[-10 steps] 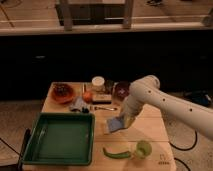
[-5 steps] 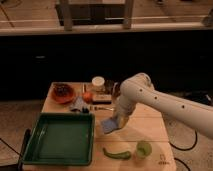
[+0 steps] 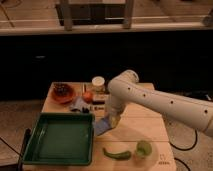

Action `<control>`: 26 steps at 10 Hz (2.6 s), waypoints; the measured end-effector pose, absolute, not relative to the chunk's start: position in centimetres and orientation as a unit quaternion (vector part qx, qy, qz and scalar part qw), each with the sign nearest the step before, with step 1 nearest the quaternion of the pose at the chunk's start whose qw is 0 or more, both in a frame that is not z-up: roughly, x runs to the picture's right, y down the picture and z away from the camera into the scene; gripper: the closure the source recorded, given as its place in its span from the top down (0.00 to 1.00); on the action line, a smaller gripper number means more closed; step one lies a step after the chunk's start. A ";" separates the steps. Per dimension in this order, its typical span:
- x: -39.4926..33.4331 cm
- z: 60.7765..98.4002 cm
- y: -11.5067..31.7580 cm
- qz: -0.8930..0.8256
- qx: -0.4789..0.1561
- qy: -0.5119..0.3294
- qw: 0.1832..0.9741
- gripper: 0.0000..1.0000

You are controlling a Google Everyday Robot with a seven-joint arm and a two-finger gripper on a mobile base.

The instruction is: Place sponge in tray

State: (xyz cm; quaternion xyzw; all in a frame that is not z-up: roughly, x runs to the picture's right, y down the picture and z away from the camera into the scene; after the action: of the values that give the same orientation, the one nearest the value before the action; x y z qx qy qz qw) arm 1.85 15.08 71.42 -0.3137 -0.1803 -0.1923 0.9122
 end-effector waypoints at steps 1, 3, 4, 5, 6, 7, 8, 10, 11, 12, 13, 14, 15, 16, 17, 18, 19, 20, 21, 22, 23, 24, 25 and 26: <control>1.1 71.4 15.0 -0.202 -0.314 -0.182 0.910 0.05; -1.0 71.5 14.8 -0.222 -0.312 -0.188 0.904 0.05; -2.0 71.4 14.7 -0.233 -0.312 -0.190 0.901 0.05; -2.4 71.4 14.7 -0.240 -0.313 -0.191 0.899 0.05; -2.6 71.3 14.7 -0.246 -0.315 -0.190 0.897 0.05; -3.4 71.3 14.8 -0.255 -0.317 -0.190 0.894 0.05; -4.7 71.3 14.8 -0.262 -0.316 -0.193 0.891 0.05; -7.9 71.3 15.0 -0.285 -0.317 -0.198 0.883 0.05; -9.1 71.3 15.1 -0.300 -0.319 -0.200 0.877 0.05; -9.7 71.3 15.3 -0.310 -0.321 -0.202 0.872 0.05; -10.1 71.4 15.4 -0.316 -0.322 -0.205 0.869 0.05; -11.2 71.5 15.6 -0.326 -0.324 -0.209 0.863 0.05; -12.4 71.7 15.6 -0.334 -0.322 -0.214 0.860 0.05; -13.2 71.8 15.5 -0.342 -0.322 -0.218 0.855 0.05; -13.6 72.3 15.5 -0.356 -0.324 -0.224 0.848 0.05; -13.8 72.4 15.6 -0.361 -0.325 -0.225 0.845 0.05; -13.8 72.6 15.5 -0.361 -0.325 -0.227 0.844 0.05; -14.0 72.8 15.5 -0.362 -0.326 -0.229 0.843 0.05; -14.5 73.1 15.4 -0.367 -0.324 -0.234 0.840 0.05; -14.6 73.3 15.2 -0.369 -0.322 -0.236 0.839 0.05; -14.6 73.5 15.2 -0.370 -0.322 -0.238 0.838 0.05; -14.7 73.7 15.2 -0.372 -0.321 -0.241 0.837 0.05; -14.9 73.8 15.4 -0.374 -0.321 -0.246 0.835 0.05; -15.0 73.9 15.4 -0.375 -0.320 -0.249 0.833 0.05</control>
State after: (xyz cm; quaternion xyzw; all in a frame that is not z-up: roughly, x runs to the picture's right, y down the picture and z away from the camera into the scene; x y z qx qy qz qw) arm -15.03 15.44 73.90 -0.3204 -0.2488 -0.3752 0.8335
